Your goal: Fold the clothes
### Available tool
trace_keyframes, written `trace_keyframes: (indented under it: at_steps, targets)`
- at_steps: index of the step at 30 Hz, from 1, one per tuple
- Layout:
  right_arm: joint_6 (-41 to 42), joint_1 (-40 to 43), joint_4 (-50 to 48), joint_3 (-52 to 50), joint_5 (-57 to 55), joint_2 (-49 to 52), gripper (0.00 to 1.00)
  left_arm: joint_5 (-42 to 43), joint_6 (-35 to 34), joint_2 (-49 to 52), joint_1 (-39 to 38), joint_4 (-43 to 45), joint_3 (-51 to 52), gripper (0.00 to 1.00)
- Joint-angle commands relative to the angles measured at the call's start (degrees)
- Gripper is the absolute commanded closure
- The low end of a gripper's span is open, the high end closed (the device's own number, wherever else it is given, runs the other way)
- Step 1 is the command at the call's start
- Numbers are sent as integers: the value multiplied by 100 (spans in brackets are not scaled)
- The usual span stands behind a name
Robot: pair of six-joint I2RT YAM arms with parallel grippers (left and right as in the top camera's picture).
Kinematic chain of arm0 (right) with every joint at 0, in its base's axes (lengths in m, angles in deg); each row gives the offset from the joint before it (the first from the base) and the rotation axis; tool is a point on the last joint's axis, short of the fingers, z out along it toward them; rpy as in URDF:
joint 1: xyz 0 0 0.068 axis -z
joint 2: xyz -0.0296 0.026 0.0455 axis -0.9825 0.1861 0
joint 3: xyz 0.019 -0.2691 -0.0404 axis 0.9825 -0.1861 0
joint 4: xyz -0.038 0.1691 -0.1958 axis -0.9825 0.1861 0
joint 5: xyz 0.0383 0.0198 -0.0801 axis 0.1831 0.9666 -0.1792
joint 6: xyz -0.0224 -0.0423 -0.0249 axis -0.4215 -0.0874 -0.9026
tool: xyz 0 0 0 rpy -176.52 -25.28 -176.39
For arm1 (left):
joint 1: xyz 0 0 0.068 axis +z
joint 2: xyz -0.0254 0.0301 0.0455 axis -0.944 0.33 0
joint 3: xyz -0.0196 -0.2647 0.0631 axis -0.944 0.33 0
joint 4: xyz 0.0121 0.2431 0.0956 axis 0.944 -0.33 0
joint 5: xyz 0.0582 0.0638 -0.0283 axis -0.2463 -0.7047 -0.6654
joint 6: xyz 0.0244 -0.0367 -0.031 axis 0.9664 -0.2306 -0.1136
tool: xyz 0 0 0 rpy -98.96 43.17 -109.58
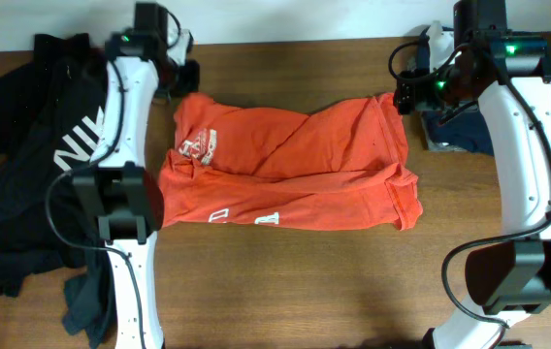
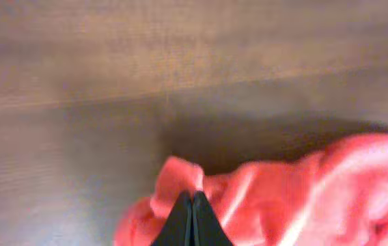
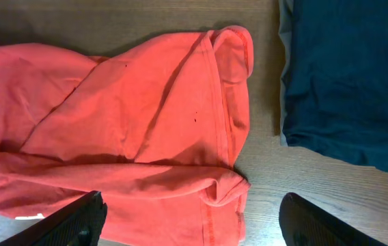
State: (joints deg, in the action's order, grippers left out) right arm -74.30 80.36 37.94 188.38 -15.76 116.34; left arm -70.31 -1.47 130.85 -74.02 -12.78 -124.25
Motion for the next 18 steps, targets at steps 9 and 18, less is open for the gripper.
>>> trace_keyframes:
  at_steps: [9,18]
  targets:
    - [-20,7,17,39,70,-13,14,-262,2,-216,-249,-2712,-1515,99]
    - [-125,7,61,39,70,-13,14,-758,2,-216,-680,-2715,634,99]
